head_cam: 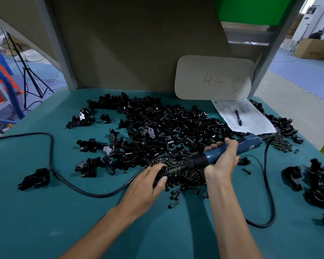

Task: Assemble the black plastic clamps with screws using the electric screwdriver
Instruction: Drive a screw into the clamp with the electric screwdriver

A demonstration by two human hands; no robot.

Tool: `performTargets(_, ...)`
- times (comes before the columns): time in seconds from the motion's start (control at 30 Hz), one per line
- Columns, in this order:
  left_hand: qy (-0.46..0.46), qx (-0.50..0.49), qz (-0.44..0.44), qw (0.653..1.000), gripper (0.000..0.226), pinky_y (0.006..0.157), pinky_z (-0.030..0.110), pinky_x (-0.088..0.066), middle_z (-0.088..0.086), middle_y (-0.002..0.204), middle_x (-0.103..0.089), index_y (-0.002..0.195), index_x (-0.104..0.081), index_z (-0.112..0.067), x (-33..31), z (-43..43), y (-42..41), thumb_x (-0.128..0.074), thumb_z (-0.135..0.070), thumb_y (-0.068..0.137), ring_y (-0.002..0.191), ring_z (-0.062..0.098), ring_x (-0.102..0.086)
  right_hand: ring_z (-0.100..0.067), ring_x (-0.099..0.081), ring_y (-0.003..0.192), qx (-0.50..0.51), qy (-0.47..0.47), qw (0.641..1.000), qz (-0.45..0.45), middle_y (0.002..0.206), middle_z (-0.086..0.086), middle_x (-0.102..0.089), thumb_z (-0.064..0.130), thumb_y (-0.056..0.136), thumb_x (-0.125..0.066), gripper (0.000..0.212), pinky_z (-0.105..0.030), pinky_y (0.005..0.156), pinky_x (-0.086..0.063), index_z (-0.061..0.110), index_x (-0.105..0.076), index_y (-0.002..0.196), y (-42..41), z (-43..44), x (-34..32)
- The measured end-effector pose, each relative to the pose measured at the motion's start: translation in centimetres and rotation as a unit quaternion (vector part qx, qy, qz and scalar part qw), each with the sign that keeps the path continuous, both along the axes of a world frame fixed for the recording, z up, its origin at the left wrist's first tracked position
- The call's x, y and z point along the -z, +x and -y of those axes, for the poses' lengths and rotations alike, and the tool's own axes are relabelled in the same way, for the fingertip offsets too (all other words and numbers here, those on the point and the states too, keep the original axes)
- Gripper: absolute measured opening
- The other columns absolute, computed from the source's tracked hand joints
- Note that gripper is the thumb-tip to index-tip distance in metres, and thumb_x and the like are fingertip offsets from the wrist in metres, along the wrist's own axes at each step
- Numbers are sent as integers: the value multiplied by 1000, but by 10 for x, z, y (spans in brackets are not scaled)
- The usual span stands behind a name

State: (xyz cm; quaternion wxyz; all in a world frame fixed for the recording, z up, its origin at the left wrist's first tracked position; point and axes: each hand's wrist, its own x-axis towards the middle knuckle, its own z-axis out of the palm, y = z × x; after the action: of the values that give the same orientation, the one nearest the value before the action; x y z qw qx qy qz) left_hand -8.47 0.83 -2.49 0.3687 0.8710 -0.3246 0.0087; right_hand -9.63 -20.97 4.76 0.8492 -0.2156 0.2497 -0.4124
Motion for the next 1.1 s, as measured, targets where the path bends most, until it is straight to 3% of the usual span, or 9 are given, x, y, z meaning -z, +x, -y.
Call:
performTargets(0.37, 9, -3, 1, 1000, 52, 93, 28, -46, -11, 127, -54, 146, -36, -33, -4, -1, -2, -28, -59, 102, 114, 7, -52, -16, -52, 54, 15, -2, 1000, -10, 69, -1, -54, 10, 85, -65, 33, -30, 52, -49, 20, -43, 108, 2, -4, -2)
performTargets(0.6, 21, 6, 12, 1000, 42, 85, 32, -49, -10, 113, -52, 140, -31, -38, -4, 0, -3, -26, -57, 103, 100, 7, -51, -15, -52, 53, 20, 8, 1000, -15, 68, -1, -54, 11, 84, -65, 36, -29, 52, -48, 19, -44, 111, 1, -5, -1)
performTargets(1.1, 34, 6, 23, 999, 39, 77, 28, -46, -11, 103, -46, 138, -26, -42, -3, 1, -2, -23, -57, 102, 90, 2, -44, -15, -50, 51, 32, 10, 999, -38, 67, -1, -52, 11, 86, -64, 30, -29, 50, -47, 20, -43, 105, 0, -12, -7)
